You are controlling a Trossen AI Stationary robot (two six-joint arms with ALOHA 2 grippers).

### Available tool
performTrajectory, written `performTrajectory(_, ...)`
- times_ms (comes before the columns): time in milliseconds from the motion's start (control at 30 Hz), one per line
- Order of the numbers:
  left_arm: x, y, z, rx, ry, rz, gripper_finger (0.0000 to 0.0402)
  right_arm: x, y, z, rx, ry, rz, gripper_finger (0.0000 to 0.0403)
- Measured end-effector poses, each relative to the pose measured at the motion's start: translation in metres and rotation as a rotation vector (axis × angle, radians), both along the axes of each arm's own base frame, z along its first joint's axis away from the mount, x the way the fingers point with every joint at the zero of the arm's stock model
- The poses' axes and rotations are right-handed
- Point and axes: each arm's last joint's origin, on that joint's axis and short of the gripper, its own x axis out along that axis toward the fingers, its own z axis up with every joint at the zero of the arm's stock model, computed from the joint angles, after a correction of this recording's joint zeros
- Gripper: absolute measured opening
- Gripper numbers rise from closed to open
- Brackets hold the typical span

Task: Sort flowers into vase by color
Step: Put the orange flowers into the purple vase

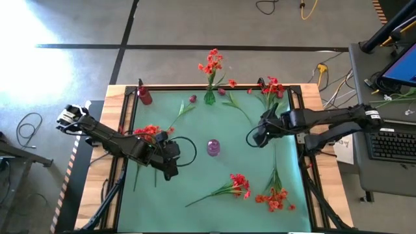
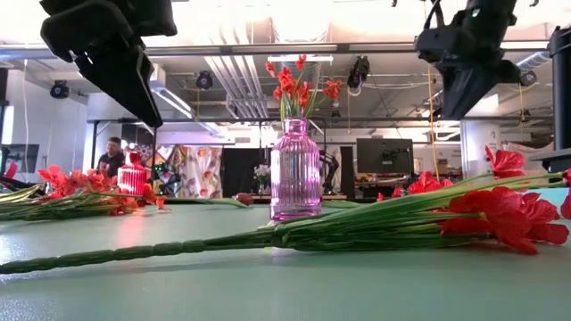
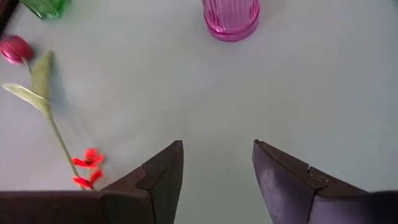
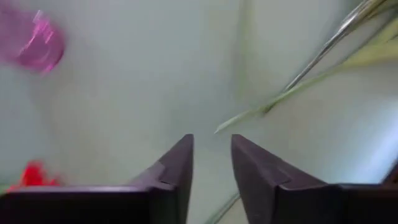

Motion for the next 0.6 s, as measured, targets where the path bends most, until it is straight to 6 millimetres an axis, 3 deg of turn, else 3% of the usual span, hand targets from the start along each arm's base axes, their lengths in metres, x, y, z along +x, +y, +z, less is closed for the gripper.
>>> performTrajectory(200,-0.002,-0.001,-0.001,-0.04,0.019,0.009,0.0178,0.0,-0.014,0.0,-0.122,-0.003,-0.113,0.017)
performTrajectory(600,-0.009,0.002,-0.004,0.015,0.115,-0.024,0.0178,0.021,-0.065,-0.023,-0.132,0.065,-0.215,0.0177)
